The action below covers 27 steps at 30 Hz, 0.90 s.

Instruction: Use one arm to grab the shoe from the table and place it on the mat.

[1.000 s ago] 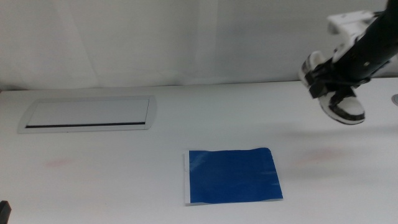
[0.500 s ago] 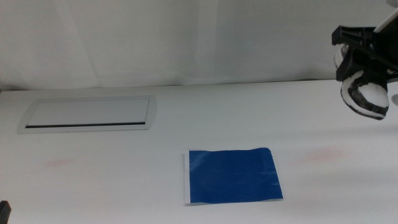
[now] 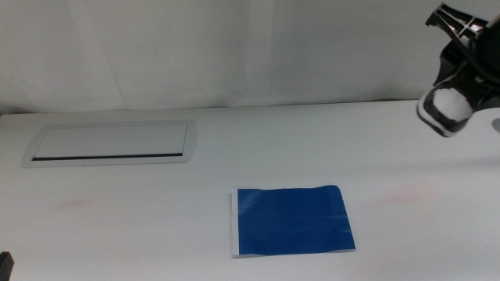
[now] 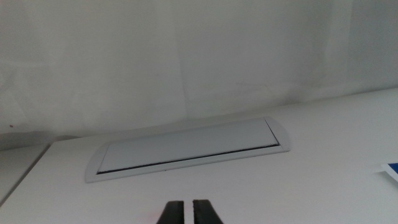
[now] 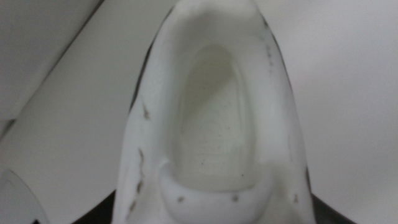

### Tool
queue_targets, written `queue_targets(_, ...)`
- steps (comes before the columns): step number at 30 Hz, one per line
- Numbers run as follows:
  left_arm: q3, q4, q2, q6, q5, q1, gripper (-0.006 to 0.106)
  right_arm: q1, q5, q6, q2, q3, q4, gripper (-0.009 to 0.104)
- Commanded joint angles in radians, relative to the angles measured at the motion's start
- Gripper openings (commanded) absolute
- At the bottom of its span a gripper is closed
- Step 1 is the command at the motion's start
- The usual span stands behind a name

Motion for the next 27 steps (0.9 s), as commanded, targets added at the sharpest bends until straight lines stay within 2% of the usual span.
queue_targets(1,0.039,-0.012,-0.002,-0.004,-0.008,0.001,-0.003,0.02,0.101,0.103,-0.009,0.003,-0.017,-0.002)
queue_targets(5,0.039,-0.012,-0.002,-0.004,-0.008,0.001,-0.003,0.051,0.101,0.286,-0.009,0.003,0.044,-0.002)
queue_targets(8,0.039,-0.012,-0.002,-0.004,-0.008,0.001,-0.003,0.09,0.101,0.418,-0.009,0.003,0.055,-0.002)
queue_targets(19,0.039,-0.012,-0.002,-0.004,-0.008,0.001,-0.003,0.315,0.099,0.969,0.076,0.003,0.013,-0.002)
queue_targets(24,0.039,-0.012,-0.002,-0.004,-0.008,0.001,-0.003,0.399,0.097,1.091,0.159,0.003,0.015,-0.002)
queue_targets(27,0.039,-0.012,-0.002,-0.004,-0.008,0.001,-0.003,0.406,0.097,1.091,0.205,0.003,0.066,-0.002)
